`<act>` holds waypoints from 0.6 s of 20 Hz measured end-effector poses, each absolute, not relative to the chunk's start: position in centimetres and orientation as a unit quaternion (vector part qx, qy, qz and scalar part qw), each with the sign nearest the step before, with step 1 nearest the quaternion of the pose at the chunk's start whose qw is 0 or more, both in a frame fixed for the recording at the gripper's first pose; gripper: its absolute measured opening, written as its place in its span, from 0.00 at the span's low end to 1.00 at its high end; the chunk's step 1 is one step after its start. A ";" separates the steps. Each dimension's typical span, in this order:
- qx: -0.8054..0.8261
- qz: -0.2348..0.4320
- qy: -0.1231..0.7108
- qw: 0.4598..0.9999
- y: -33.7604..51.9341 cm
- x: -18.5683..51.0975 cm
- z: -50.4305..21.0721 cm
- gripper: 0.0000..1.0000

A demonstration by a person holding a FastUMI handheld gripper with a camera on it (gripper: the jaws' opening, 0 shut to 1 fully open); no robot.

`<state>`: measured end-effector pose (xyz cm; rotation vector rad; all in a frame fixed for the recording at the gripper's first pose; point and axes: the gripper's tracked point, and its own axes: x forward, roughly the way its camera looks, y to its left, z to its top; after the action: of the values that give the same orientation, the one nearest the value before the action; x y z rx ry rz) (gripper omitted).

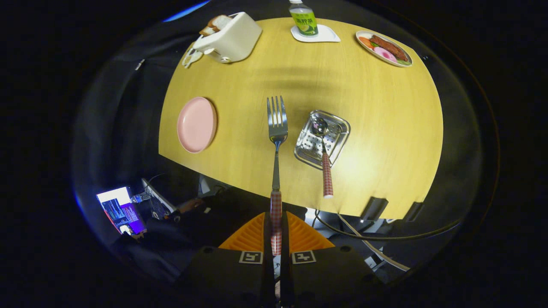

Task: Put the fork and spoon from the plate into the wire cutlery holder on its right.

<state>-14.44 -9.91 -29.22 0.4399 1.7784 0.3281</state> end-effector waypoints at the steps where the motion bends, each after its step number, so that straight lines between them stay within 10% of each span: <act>1: 0.179 0.141 0.782 0.580 -10.6 -15.1 -29.6 0.10; 12: 0.112 0.129 0.906 0.388 -13.5 -14.3 -33.5 0.10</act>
<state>-14.34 -13.48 -33.48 0.2856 2.3032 0.3274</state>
